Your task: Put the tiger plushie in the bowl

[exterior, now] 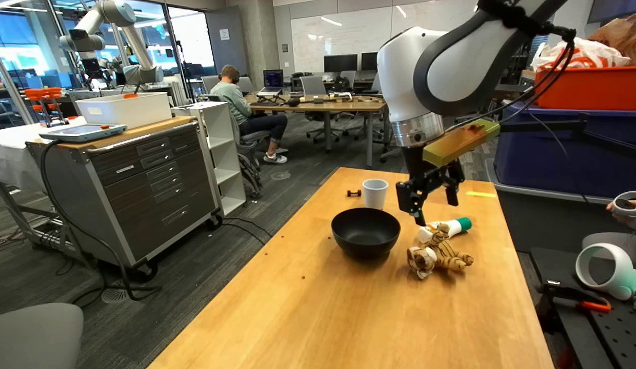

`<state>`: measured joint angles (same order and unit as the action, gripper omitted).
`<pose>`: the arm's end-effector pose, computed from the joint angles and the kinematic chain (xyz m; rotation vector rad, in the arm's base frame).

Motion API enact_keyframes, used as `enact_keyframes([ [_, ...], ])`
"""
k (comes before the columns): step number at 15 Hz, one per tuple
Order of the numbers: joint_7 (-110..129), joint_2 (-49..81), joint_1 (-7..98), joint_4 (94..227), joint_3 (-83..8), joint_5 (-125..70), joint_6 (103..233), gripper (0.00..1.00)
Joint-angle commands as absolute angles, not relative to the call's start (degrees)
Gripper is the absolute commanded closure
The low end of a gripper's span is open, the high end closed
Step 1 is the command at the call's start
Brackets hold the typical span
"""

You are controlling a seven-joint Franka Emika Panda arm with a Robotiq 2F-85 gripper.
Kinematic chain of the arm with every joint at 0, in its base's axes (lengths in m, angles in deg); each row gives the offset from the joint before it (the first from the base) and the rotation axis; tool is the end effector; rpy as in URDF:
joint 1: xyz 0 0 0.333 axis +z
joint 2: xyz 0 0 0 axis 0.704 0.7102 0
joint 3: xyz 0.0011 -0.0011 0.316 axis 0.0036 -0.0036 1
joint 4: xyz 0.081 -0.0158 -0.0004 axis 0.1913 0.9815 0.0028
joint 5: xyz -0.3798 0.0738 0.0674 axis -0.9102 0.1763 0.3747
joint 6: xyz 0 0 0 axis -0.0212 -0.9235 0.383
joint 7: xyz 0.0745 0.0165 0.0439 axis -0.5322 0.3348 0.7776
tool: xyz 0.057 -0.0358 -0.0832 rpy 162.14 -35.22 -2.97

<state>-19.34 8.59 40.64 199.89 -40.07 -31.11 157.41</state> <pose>0.4832 -0.0944 0.2615 2.7856 -0.9992 -0.3902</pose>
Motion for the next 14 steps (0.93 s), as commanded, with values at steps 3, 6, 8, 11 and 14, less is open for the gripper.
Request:
enact_keyframes([
  [3,-18.1,12.8,40.9,197.0,-41.1,-31.3,153.6,0.0],
  [6,-18.2,14.3,40.9,196.1,-41.7,-31.5,153.4,0.0],
  [8,-18.6,14.9,40.9,195.6,-42.2,-31.5,154.2,0.0],
  [11,-19.1,16.0,41.0,194.8,-43.1,-32.3,154.8,0.0],
  [14,-18.8,17.1,41.0,194.1,-43.6,-32.4,154.3,0.0],
])
